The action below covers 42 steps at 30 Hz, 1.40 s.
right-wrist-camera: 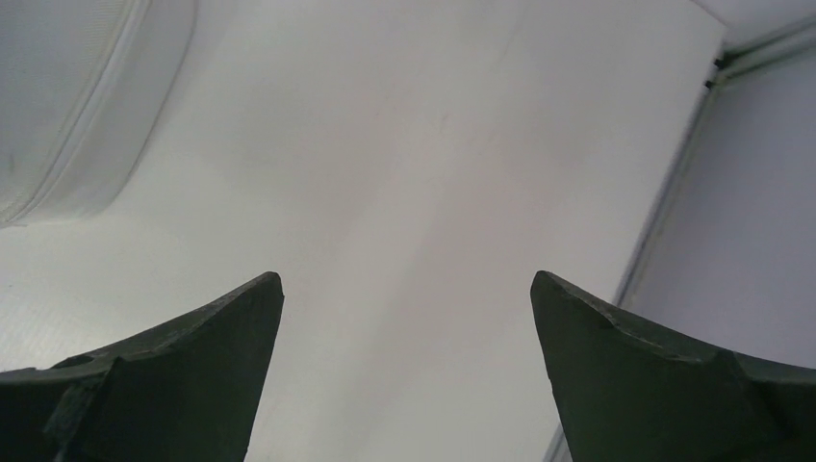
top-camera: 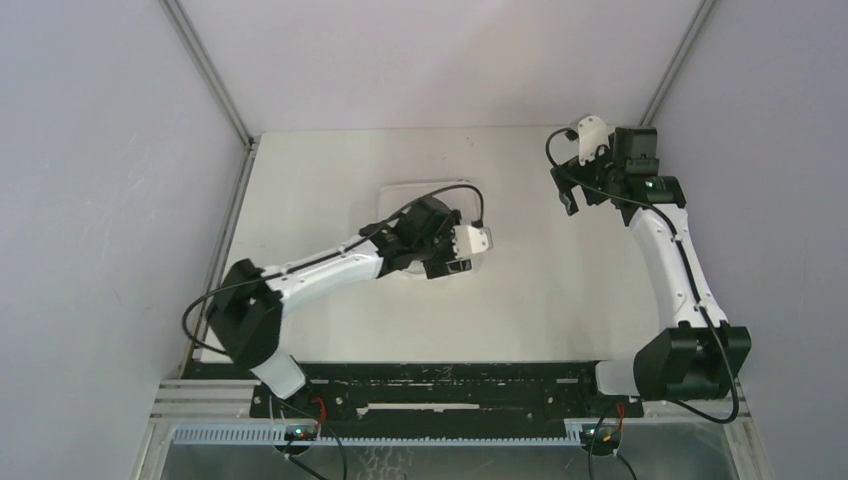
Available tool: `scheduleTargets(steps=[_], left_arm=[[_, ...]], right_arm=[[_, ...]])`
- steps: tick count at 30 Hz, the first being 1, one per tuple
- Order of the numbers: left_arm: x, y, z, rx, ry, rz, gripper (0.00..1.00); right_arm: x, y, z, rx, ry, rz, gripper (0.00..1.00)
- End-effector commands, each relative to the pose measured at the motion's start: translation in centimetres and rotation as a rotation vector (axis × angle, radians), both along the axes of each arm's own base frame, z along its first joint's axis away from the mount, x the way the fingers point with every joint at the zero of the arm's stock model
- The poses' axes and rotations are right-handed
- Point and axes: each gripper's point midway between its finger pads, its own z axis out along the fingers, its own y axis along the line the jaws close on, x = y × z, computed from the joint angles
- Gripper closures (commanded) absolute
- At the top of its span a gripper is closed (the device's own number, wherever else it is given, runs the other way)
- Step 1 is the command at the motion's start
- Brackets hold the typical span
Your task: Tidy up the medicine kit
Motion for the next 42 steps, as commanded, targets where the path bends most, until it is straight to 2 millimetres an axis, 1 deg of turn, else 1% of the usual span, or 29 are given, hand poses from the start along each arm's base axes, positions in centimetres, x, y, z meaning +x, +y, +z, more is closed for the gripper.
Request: scheduleTargets(steps=[1,2,4,5,6,7,11,13,16,18,21,22,23,25,27,29,31,33,35,37,42], left_arm=[[0.2,1.6,7.0,-0.216,-0.048,0.109,0.09],[0.4,2.4,7.4,-0.240,-0.051,0.143,0.02],[0.9,4.0,9.1,-0.287,-0.078,0.201,0.00],[1.3,5.3,10.0,-0.312,-0.107,0.241,0.00],[1.9,6.3,10.3,-0.328,-0.126,0.289,0.00],[2.4,7.7,11.7,-0.368,-0.170,0.345,0.00],[4.3,13.7,15.4,-0.506,-0.340,0.597,0.00],[4.8,17.0,17.4,-0.602,-0.404,0.727,0.00],[4.7,21.5,19.3,-0.744,-0.469,0.881,0.00],[4.4,23.7,20.0,-0.798,-0.497,0.930,0.00],[4.1,26.6,20.1,-0.865,-0.506,1.022,0.00],[4.0,28.0,20.0,-0.898,-0.508,1.077,0.00],[3.8,29.1,19.9,-0.941,-0.500,1.119,0.00],[3.4,31.0,19.6,-0.952,-0.484,1.153,0.00],[3.0,32.1,19.3,-0.930,-0.464,1.166,0.00],[2.6,32.6,19.0,-0.912,-0.454,1.156,0.00],[1.9,32.6,18.8,-0.902,-0.466,1.129,0.01],[1.1,32.2,18.0,-0.895,-0.463,1.099,0.00],[0.5,31.8,17.7,-0.898,-0.455,1.073,0.00],[0.0,31.5,17.4,-0.884,-0.449,1.050,0.00],[-0.7,31.5,16.8,-0.875,-0.458,1.039,0.00]], right_arm=[[0.0,-2.1,3.1,-0.012,-0.118,-0.155,0.00],[-0.3,-2.2,3.1,-0.016,-0.118,-0.166,0.00],[-0.8,-2.5,3.3,-0.018,-0.123,-0.183,0.00],[-1.0,-2.5,3.6,-0.014,-0.129,-0.184,0.00],[-1.1,-2.5,3.9,-0.014,-0.139,-0.188,0.00],[-1.1,-2.6,4.3,-0.012,-0.156,-0.197,0.00],[-1.1,-3.8,6.2,0.001,-0.226,-0.303,0.00],[-1.3,-4.4,7.0,0.007,-0.253,-0.351,0.00],[-1.8,-5.0,7.8,0.026,-0.278,-0.414,0.00],[-2.2,-5.3,8.5,0.061,-0.301,-0.453,0.00],[-3.0,-5.0,8.4,0.143,-0.336,-0.479,0.00],[-3.3,-4.9,7.9,0.163,-0.342,-0.485,0.00],[-3.6,-4.8,6.8,0.175,-0.336,-0.486,0.00],[-4.3,-4.4,5.9,0.198,-0.357,-0.477,0.00],[-5.0,-4.0,5.3,0.221,-0.378,-0.462,0.00],[-5.6,-3.6,5.1,0.239,-0.398,-0.441,0.00],[-6.1,-3.5,4.9,0.243,-0.425,-0.433,0.00],[-6.6,-3.4,4.8,0.245,-0.442,-0.424,0.00],[-7.0,-3.4,4.6,0.248,-0.455,-0.423,0.00],[-7.1,-3.5,4.3,0.243,-0.459,-0.426,0.00],[-7.5,-3.7,4.0,0.226,-0.450,-0.425,0.00]])
